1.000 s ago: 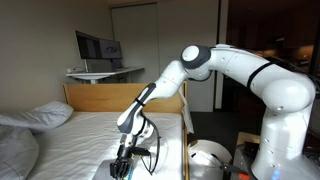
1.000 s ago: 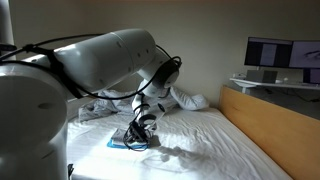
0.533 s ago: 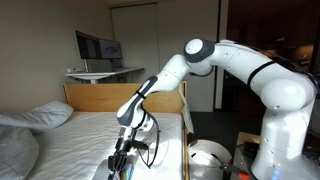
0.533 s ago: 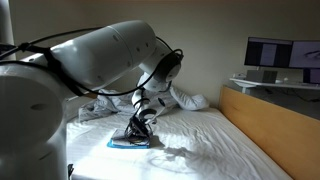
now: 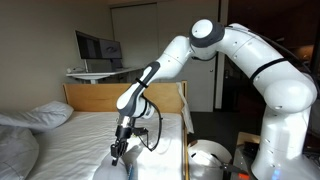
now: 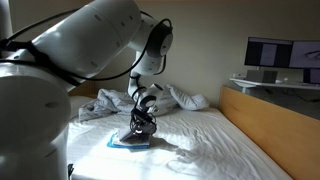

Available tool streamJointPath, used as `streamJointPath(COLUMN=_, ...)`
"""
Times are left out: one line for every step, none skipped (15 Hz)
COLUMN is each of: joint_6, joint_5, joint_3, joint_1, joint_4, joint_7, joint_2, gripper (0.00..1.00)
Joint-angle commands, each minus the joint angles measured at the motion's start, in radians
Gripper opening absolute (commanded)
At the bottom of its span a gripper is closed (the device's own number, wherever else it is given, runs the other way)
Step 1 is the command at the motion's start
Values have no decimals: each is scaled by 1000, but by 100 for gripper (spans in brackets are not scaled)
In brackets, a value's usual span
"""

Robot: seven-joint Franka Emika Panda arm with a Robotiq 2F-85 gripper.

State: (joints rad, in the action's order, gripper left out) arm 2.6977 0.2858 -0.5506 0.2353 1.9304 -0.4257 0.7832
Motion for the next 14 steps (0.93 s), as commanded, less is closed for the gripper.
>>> streamJointPath(joint_6=45, joint_5=-21, joint_3=80, joint_1=-55, joint_4=70, joint_7=32, joint_2=-136, gripper=7)
streamJointPath(joint_6=54, joint_5=-23, joint_3=102, joint_1=-66, joint_4=74, joint_7=36, joint_2=-162, gripper=6)
streamJointPath(joint_6=70, joint_5=-36, joint_3=137, joint_1=-88, joint_4=78, joint_7=48, joint_2=-186, gripper=6)
streamJointPath(joint_6=83, joint_5=-55, joint_3=175, joint_1=-111, joint_4=78, joint_7=58, joint_2=-203, gripper=6)
streamJointPath(joint_6=101, joint_5=-80, joint_3=219, joint_1=-136, joint_4=81, joint_7=77, joint_2=-221, gripper=6)
streamJointPath(joint_6=119, joint_5=-109, joint_3=267, joint_1=-164, joint_4=83, joint_7=106, joint_2=-237, gripper=6)
streamJointPath(joint_6=133, joint_5=-141, joint_3=319, joint_1=-196, joint_4=91, joint_7=146, joint_2=-255, gripper=6)
streamJointPath(joint_6=141, joint_5=-180, joint_3=380, joint_1=-233, joint_4=96, joint_7=196, joint_2=-268, gripper=6)
streamJointPath(joint_6=142, joint_5=-223, joint_3=438, joint_1=-273, joint_4=98, joint_7=249, joint_2=-283, gripper=6)
streamJointPath(joint_6=138, joint_5=-272, joint_3=505, joint_1=-314, joint_4=109, joint_7=311, joint_2=-298, gripper=6)
streamJointPath(joint_6=134, joint_5=-320, joint_3=567, joint_1=-355, joint_4=108, joint_7=374, joint_2=-303, gripper=6)
streamJointPath(joint_6=120, joint_5=-371, joint_3=631, joint_1=-398, joint_4=113, joint_7=444, joint_2=-316, gripper=6)
streamJointPath(joint_6=108, joint_5=-427, joint_3=698, joint_1=-443, joint_4=108, joint_7=518, joint_2=-318, gripper=6)
streamJointPath(joint_6=98, joint_5=-482, joint_3=760, joint_1=-482, joint_4=101, joint_7=589, joint_2=-313, gripper=6)
